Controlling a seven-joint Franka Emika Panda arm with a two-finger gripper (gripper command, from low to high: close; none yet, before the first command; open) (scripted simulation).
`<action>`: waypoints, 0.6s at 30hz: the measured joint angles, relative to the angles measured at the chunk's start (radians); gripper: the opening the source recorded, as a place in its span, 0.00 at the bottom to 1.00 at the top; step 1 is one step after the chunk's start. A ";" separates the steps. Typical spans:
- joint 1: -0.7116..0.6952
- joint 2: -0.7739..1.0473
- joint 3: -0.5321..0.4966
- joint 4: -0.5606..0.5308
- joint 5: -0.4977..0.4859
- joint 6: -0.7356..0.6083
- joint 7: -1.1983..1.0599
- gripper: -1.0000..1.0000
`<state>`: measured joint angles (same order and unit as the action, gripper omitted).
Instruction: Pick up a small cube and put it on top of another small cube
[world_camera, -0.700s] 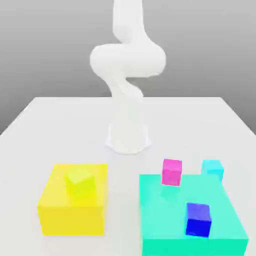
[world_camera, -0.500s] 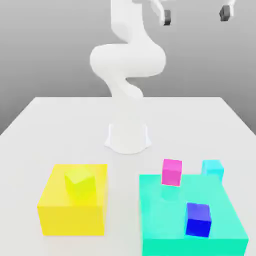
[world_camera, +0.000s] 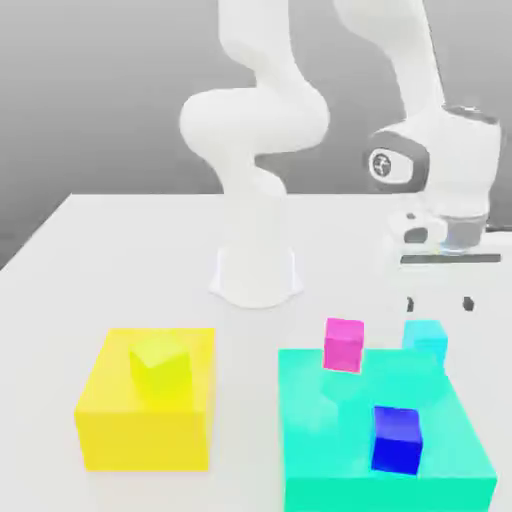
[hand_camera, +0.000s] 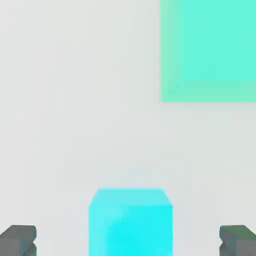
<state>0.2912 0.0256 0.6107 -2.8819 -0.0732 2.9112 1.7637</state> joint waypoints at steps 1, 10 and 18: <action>0.018 0.030 -0.035 0.005 -0.072 0.019 0.054 0.50; 0.328 0.228 -0.442 0.057 -0.489 0.155 0.364 0.00; 0.274 0.194 -0.373 0.047 -0.429 0.131 0.320 0.00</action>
<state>0.5652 0.2196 0.2376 -2.8345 -0.5024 3.0423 2.0836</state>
